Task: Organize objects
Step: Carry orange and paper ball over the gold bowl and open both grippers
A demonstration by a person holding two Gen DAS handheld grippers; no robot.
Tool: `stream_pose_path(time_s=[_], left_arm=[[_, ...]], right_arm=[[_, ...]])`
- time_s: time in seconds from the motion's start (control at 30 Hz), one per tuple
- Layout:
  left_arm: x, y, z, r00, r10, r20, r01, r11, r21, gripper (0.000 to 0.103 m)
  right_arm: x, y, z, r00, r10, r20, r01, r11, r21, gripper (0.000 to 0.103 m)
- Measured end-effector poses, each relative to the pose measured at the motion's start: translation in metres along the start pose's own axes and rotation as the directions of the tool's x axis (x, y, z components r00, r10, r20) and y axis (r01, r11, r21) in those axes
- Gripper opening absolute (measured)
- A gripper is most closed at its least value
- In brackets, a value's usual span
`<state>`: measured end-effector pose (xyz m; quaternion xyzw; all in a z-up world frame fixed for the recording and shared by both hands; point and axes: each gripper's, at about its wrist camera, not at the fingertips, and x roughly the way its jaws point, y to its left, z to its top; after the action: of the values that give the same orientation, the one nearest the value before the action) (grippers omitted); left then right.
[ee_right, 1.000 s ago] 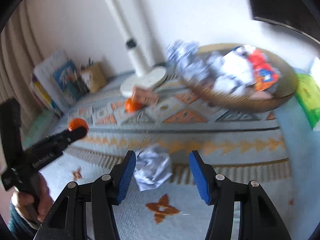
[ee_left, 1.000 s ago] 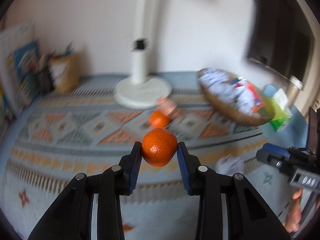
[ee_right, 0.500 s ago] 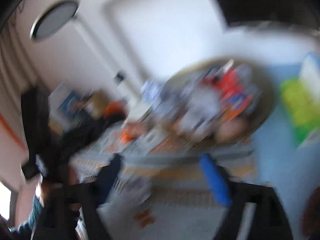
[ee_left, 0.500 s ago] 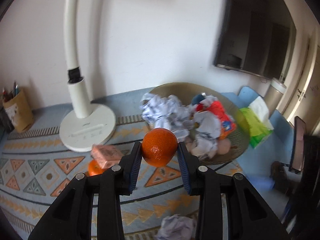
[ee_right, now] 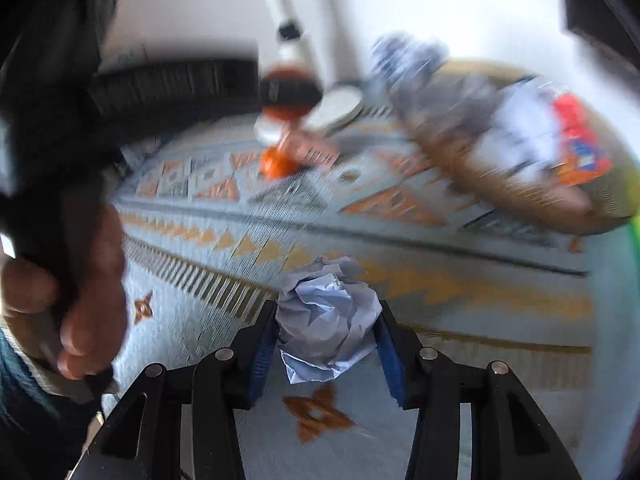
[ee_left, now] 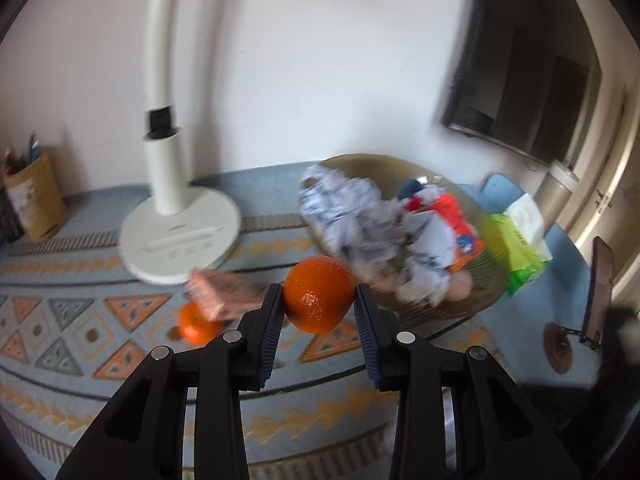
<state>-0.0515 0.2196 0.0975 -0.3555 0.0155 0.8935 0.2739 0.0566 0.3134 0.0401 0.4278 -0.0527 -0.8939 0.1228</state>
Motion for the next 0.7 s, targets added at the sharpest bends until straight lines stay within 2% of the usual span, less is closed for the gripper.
stream_pose_path(time_s=[0.07,0.17,0.23,0.3,0.37,0.53,0.57,0.6,0.63,0.67,0.7], left_arm=[[0.003,-0.015,0.009,1.0,-0.017,0.01,0.016,0.999,0.039,0.033],[0.015,-0.037,0.023,0.999,-0.049,0.009,0.049,0.996,0.073,0.033],[0.029,-0.049,0.028,0.997,-0.074,-0.005,0.074,0.994,0.076,0.033],[0.041,-0.056,0.024,0.997,-0.078,-0.015,0.079,0.994,0.076,0.033],[0.051,-0.062,0.022,0.996,-0.087,-0.027,0.089,0.993,0.083,0.033],[0.07,-0.072,0.04,0.996,-0.087,-0.008,0.087,0.989,0.117,0.033],[0.072,-0.073,0.043,0.996,-0.089,-0.001,0.088,0.988,0.124,0.037],[0.074,-0.075,0.045,0.996,-0.088,0.006,0.086,0.987,0.134,0.045],[0.073,-0.075,0.047,0.997,-0.079,0.011,0.077,0.987,0.141,0.07],[0.072,-0.074,0.048,0.998,-0.063,0.024,0.059,0.988,0.142,0.092],[0.066,-0.072,0.047,0.997,-0.053,0.06,0.045,0.99,0.137,0.094]], right_arm=[[-0.03,-0.022,0.012,0.995,-0.065,0.072,0.063,0.997,0.037,0.046],[-0.065,-0.069,0.04,0.965,-0.205,0.161,0.181,0.972,0.15,0.046],[-0.07,-0.099,0.059,0.947,-0.278,0.163,0.233,0.94,0.25,0.047],[-0.069,-0.128,0.073,0.946,-0.281,0.16,0.216,0.918,0.333,0.047],[-0.064,-0.151,0.085,0.945,-0.288,0.156,0.216,0.907,0.362,0.047],[-0.042,-0.164,0.114,0.911,-0.383,0.152,0.312,0.881,0.355,0.047],[-0.038,-0.166,0.118,0.907,-0.395,0.148,0.325,0.878,0.352,0.048],[-0.034,-0.17,0.122,0.906,-0.4,0.141,0.333,0.877,0.347,0.055],[-0.03,-0.174,0.126,0.91,-0.392,0.137,0.33,0.882,0.337,0.062],[-0.029,-0.175,0.128,0.903,-0.405,0.14,0.342,0.878,0.335,0.071],[-0.03,-0.177,0.129,0.889,-0.435,0.144,0.369,0.866,0.337,0.072]])
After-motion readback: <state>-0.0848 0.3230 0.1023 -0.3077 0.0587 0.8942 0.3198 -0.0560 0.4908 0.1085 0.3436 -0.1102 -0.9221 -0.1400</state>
